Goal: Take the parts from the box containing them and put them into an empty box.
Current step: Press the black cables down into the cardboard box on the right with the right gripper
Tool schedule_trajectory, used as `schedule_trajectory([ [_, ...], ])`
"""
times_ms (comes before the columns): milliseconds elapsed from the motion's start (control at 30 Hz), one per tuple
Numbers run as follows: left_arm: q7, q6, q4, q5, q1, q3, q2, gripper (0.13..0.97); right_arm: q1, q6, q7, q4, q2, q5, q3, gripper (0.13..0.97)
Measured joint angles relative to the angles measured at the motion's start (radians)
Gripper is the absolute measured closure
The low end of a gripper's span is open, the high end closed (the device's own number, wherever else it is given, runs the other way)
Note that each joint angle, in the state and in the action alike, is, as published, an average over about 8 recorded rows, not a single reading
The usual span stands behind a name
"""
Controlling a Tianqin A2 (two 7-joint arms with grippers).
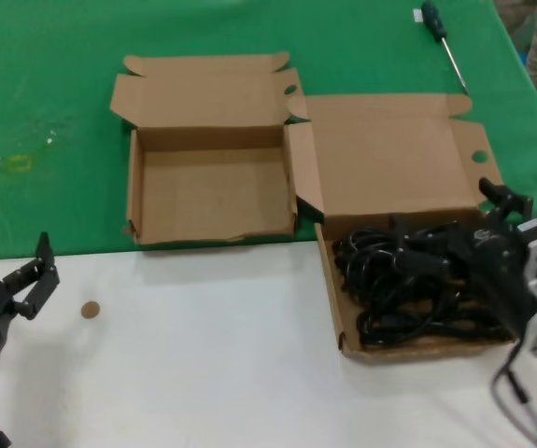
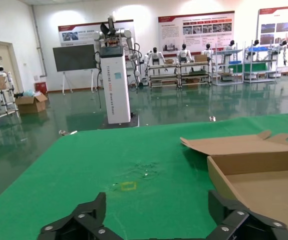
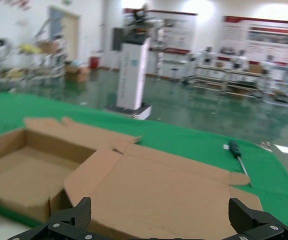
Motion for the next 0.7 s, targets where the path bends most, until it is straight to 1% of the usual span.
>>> schedule_trajectory([
  [100,0.000,0.000,0.000,0.000,0.000,0.000,0.000,0.354,0.010,-0.041,0.017,-0.001,0.091,0.006,-0.014,0.129],
  [133,0.000,0.000,0.000,0.000,0.000,0.000,0.000,0.354,0.013,-0.060,0.020,-0.002,0.119,0.004,-0.014,0.129],
  [333,0.000,0.000,0.000,0.000,0.000,0.000,0.000,0.514,0.043,-0.213,0.013,-0.007,0.256,-0.016,0.006,0.129],
  [400,0.000,0.000,0.000,0.000,0.000,0.000,0.000,0.567,0.057,-0.275,-0.004,-0.011,0.294,-0.022,0.012,0.129],
  [533,0.000,0.000,0.000,0.000,0.000,0.000,0.000,0.567,0.094,-0.398,-0.057,-0.022,0.354,-0.034,0.018,0.129],
  [700,0.000,0.000,0.000,0.000,0.000,0.000,0.000,0.691,0.154,-0.553,-0.147,-0.032,0.414,-0.056,0.008,0.129],
])
